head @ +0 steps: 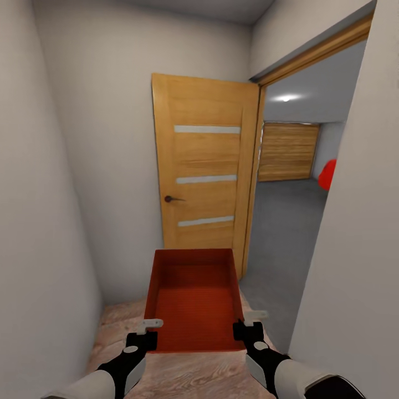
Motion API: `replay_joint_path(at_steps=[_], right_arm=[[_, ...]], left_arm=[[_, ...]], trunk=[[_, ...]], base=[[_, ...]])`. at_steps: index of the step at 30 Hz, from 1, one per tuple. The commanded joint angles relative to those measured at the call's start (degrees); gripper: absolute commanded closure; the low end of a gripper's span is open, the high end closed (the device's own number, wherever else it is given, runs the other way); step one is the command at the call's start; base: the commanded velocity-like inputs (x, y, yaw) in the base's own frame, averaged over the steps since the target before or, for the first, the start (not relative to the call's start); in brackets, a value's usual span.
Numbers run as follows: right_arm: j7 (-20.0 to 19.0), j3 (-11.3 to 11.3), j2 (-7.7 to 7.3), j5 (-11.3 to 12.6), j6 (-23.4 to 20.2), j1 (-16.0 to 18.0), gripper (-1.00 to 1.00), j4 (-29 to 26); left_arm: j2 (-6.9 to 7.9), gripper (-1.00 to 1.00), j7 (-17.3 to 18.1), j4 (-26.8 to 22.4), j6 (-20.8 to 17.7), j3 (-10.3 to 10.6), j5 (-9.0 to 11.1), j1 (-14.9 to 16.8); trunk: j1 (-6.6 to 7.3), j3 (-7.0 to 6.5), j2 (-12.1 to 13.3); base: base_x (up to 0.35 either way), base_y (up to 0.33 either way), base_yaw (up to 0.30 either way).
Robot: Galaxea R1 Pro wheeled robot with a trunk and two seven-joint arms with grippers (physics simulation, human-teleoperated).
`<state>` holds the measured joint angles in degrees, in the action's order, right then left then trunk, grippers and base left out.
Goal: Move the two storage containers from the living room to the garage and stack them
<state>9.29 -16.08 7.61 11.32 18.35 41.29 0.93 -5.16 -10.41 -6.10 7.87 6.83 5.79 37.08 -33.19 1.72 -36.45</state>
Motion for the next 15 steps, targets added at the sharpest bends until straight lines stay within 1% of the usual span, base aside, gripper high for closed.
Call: replay_joint_path(at_steps=[1,15], right_arm=[[0.0,3.1,0.47,-0.6,0.0,0.1,1.0,-0.1],[0.0,3.1,0.47,-0.6,0.0,0.1,1.0,-0.1]], left_arm=[[-0.02,1.0,-0.3,0.0,0.0,0.2,0.5,0.0],[-0.02,1.0,-0.3,0.0,0.0,0.2,0.5,0.0]], trunk=[[-0.05,0.11,-0.1],[-0.05,0.11,-0.1]], base=[[0.312,0.188,-0.275],[0.312,0.188,-0.276]])
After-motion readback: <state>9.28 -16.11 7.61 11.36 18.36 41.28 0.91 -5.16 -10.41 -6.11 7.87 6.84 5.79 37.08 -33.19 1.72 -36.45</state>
